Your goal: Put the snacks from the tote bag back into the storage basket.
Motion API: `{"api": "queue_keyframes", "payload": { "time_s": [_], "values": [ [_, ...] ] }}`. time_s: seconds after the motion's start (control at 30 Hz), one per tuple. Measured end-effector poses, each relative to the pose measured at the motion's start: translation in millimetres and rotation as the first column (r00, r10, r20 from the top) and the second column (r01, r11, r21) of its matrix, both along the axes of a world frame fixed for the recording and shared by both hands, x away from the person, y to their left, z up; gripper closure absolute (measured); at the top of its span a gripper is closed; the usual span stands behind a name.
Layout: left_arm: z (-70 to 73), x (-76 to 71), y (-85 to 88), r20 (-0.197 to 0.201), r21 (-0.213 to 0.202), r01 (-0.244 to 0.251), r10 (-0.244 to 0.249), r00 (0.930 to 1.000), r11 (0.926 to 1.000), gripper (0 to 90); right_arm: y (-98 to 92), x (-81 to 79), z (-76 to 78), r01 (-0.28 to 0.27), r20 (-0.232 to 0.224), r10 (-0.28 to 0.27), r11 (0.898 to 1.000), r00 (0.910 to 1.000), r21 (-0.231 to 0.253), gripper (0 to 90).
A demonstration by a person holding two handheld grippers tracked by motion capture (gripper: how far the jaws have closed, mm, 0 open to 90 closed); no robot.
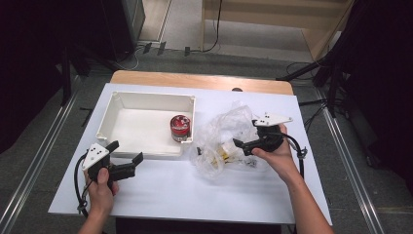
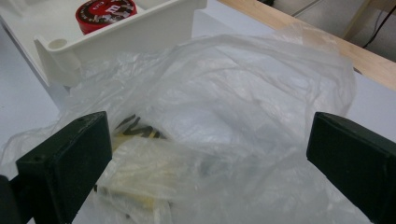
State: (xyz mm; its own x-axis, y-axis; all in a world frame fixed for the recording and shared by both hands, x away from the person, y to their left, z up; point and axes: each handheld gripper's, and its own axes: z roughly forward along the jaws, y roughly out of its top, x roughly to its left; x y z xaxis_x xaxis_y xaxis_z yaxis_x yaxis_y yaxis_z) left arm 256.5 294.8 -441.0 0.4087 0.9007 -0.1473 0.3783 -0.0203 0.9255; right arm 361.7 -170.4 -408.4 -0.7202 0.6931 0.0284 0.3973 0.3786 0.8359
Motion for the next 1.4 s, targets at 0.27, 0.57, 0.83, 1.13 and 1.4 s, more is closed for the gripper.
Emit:
{"api": "queue_keyframes", "payload": {
  "time_s": [0.27,0.57,0.83,1.13,1.4],
  "values": [
    [-0.2,0.3,-1.2,-0.003,0.006,0.01,-0.01,0.9999,0.9999,0.0,-21.9,-14.6,-13.4,0.042,-0.007,-0.042,0.999,0.9991,0.034,0.4],
    [-0.1,-0.3,0.6,0.005,0.005,0.004,-0.004,1.0,1.0,0.0,-36.8,-24.1,-27.3,0.091,-0.017,-0.091,0.995,0.9957,0.032,0.4],
    [-0.7,-0.2,1.1,0.004,0.016,0.009,-0.009,0.9999,0.9998,0.0,-57.1,-41.2,-29.5,0.115,0.006,-0.115,0.992,0.9933,0.06,0.5],
    [-1.0,0.1,0.7,0.003,0.025,0.012,-0.012,0.9999,0.9996,0.0,-78.0,-56.5,-33.0,0.143,-0.007,-0.143,0.985,0.9897,0.096,0.7],
    [-0.8,-1.2,-0.1,0.0,0.025,0.005,-0.005,1.0,0.9997,0.0,-89.5,-59.5,-36.9,0.171,-0.026,-0.169,0.979,0.9852,0.11,0.7]
  ]
}}
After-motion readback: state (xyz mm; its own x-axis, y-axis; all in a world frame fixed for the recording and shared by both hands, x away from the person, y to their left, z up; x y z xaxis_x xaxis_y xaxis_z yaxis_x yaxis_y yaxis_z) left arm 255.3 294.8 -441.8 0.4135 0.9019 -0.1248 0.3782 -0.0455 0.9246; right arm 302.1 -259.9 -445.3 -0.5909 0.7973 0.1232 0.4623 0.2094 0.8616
